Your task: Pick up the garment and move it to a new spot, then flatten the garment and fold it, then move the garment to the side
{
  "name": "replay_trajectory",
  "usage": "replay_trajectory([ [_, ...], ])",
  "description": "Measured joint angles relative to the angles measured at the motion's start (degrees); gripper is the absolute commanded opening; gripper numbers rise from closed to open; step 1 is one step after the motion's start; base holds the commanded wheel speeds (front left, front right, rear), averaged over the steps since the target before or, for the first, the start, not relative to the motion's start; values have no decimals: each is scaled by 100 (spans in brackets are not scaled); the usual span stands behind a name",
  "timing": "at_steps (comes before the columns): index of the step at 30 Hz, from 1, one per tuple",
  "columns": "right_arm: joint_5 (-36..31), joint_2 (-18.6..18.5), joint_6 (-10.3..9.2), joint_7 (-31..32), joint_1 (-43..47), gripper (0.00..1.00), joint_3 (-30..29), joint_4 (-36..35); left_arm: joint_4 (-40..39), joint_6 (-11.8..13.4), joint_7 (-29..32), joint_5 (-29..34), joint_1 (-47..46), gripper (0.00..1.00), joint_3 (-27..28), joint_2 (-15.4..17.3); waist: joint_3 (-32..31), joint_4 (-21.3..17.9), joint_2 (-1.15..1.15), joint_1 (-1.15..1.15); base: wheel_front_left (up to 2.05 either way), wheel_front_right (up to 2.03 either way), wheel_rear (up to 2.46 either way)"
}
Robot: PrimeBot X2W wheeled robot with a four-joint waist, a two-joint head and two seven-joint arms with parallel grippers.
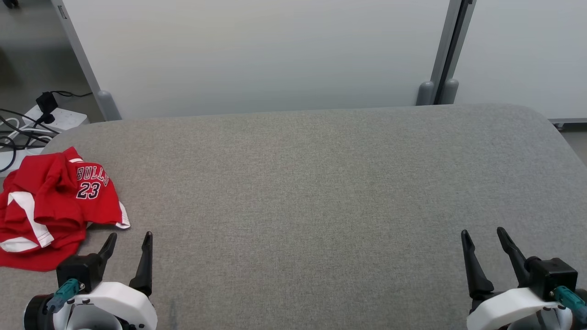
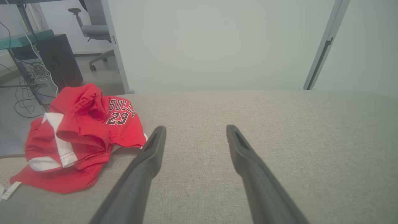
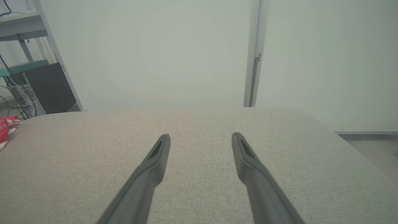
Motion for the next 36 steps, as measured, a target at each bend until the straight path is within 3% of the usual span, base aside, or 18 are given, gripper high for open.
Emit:
replay_trajectory([
  [8, -396, 31, 1, -98, 88, 100, -5, 33, 88, 65, -97, 222, 0, 100, -54, 69, -14, -24, 0, 0, 0, 0, 0],
  [25, -194, 116, 1, -164, 88, 100, -129, 91, 244, 64, -52, 49, -3, 100, -55, 36, 18, 64, 0, 0, 0, 0, 0],
  [36, -45, 116, 1, -165, 85, 100, 47, 4, 271, 116, -104, -4, -31, 100, -54, -25, 31, 660, 0, 0, 0, 0, 0],
])
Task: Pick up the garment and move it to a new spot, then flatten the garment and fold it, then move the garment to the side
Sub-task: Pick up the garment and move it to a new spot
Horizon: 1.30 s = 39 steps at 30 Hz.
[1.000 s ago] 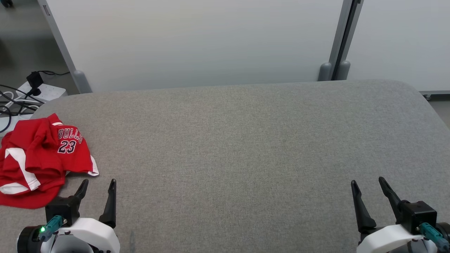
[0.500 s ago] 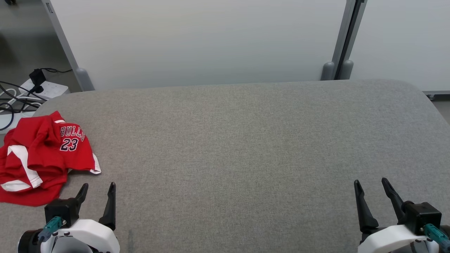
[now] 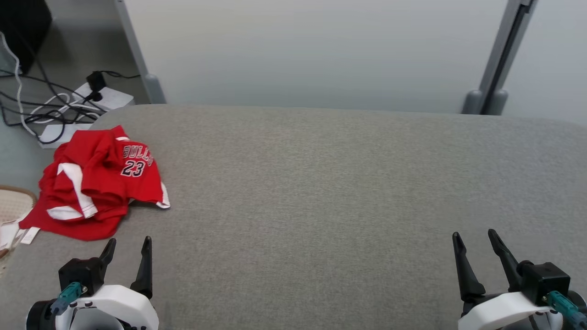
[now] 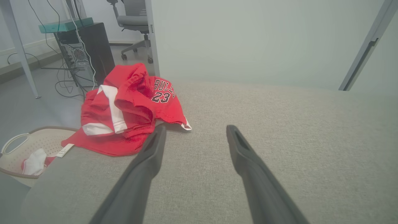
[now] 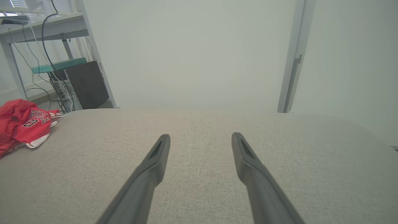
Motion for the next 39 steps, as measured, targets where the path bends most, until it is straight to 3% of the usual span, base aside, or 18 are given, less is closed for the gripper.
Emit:
replay_trajectory([
  [8, 103, 7, 0, 1, -8, 100, 399, -136, -37, 77, -8, -74, 2, 100, 86, 53, 12, 794, 0, 0, 0, 0, 0],
  [20, 211, 13, 0, -51, -34, 100, 470, -101, -94, 98, -11, -158, 2, 100, 110, 65, 88, 1820, 0, 0, 0, 0, 0],
  [39, 257, 13, 0, -109, -118, 100, 516, 67, -163, 98, 19, -233, -1, 100, 20, 75, 100, 1850, 0, 0, 0, 0, 0],
])
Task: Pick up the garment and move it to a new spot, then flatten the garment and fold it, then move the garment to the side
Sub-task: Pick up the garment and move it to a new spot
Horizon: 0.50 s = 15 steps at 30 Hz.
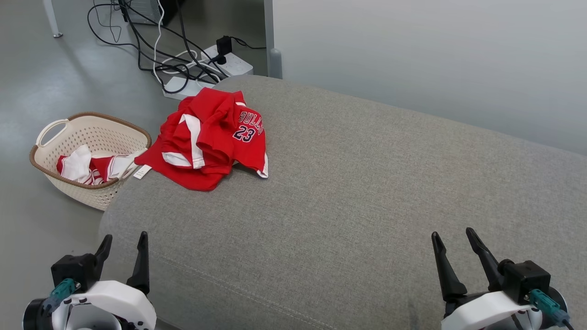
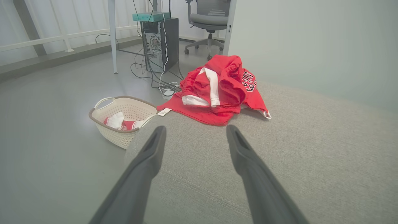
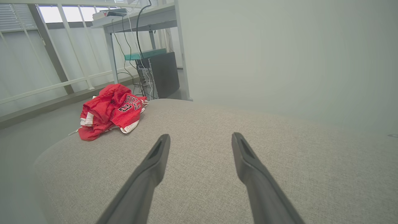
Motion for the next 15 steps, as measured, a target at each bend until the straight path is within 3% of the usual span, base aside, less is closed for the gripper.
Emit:
replay_trajectory([
  [6, -7, 3, 0, 1, -3, 100, -111, 13, -301, -96, 366, -163, -300, 100, -40, 48, 26, 18, 0, 0, 0, 0, 0],
  [15, -126, 2, 0, 67, -58, 100, -100, -186, -955, -398, 1436, -219, -2396, 100, 121, 779, 159, -228, 0, 0, 0, 0, 0],
])
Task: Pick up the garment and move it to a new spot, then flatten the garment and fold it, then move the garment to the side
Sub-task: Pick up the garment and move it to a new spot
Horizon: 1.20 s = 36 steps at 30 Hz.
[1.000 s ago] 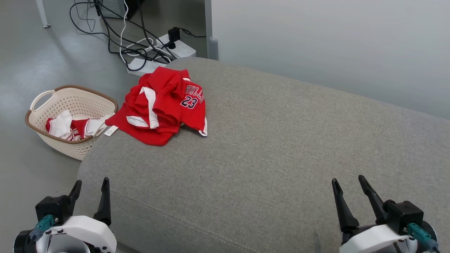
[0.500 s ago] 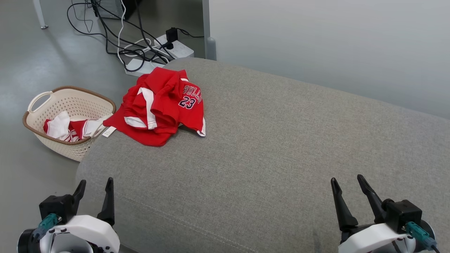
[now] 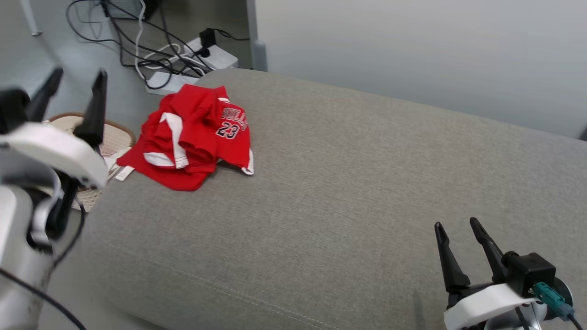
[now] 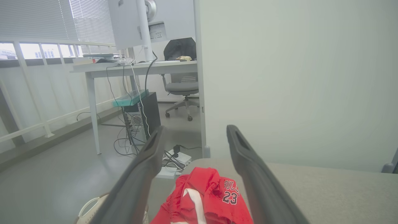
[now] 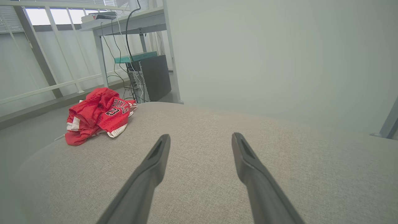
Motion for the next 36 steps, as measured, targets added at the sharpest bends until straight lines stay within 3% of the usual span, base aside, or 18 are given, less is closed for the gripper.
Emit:
replay_trajectory([
  [4, -34, -43, 0, 73, -80, 100, 13, -135, 519, -211, 687, -292, -769, 100, -9, 43, 131, -239, 0, 0, 0, 0, 0],
  [10, -111, -226, 0, 207, -358, 100, 20, -279, 2113, -420, 1382, -584, -1712, 100, -60, -30, 500, -610, 0, 0, 0, 0, 0],
  [19, -177, -364, 0, 357, -735, 100, 182, -488, 4143, -572, 1485, -975, -1979, 100, 232, -5, 1177, -1216, 0, 0, 0, 0, 0],
  [32, -261, -454, 0, 424, -1134, 100, 179, -672, 5201, -872, 1262, -1167, -2408, 100, 343, -77, 2105, -1592, 0, 0, 0, 0, 0],
  [33, -267, -453, 0, 424, -1151, 100, 187, -671, 5257, -916, 1262, -1174, -2429, 37, 346, -79, 2139, -1604, 0, 0, 0, 0, 0],
  [34, -277, -453, 0, 424, -1154, 100, 196, -671, 5314, -925, 1271, -1212, -2441, 0, 347, -88, 2159, -1615, 0, 0, 0, 0, 0],
  [36, -287, -454, 0, 424, -1154, 100, 211, -670, 5390, -972, 1256, -1214, -2451, 0, 330, -98, 2183, -1626, 0, 0, 0, 0, 0],
])
